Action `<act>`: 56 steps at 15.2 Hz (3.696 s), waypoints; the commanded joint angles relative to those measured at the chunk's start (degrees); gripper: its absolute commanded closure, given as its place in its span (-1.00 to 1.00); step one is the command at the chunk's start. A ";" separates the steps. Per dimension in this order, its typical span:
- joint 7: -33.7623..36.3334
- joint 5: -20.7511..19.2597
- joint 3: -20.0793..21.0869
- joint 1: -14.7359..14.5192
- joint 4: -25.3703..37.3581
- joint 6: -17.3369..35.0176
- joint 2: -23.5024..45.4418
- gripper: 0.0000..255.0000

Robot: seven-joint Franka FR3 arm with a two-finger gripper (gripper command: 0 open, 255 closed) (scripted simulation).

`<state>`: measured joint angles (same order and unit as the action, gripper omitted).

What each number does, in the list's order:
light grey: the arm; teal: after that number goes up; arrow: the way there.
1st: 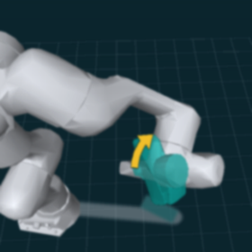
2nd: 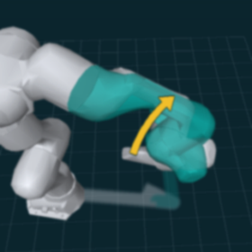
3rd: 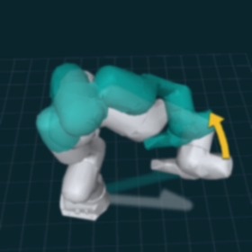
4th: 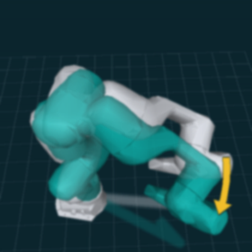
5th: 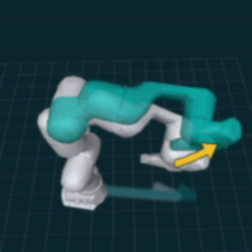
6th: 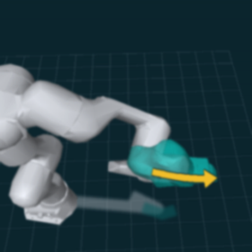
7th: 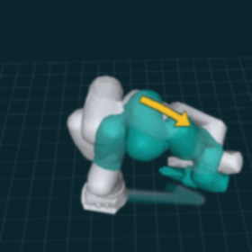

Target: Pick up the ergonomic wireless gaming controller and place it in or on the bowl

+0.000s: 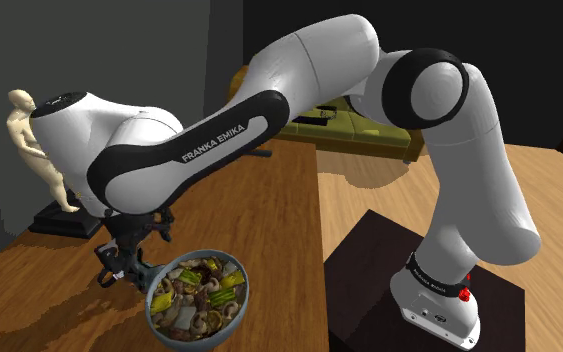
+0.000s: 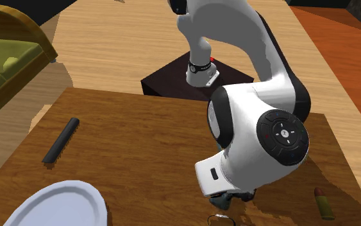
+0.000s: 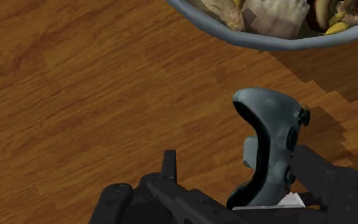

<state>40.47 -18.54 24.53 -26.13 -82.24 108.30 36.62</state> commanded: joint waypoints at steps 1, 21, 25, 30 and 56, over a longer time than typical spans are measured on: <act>1.04 -2.50 0.01 -3.00 0.22 -1.05 0.36 -1.00; 1.79 -3.51 -0.65 -2.54 -3.29 3.78 1.84 1.00; 1.79 -3.51 -0.65 -2.54 -3.30 3.78 1.84 1.00; 1.25 -2.85 -0.24 -2.38 -2.46 1.64 0.42 1.00; -2.05 -0.11 1.31 -3.17 9.97 -15.05 -4.62 1.00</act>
<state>38.56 -18.64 25.84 -29.08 -73.46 94.25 31.83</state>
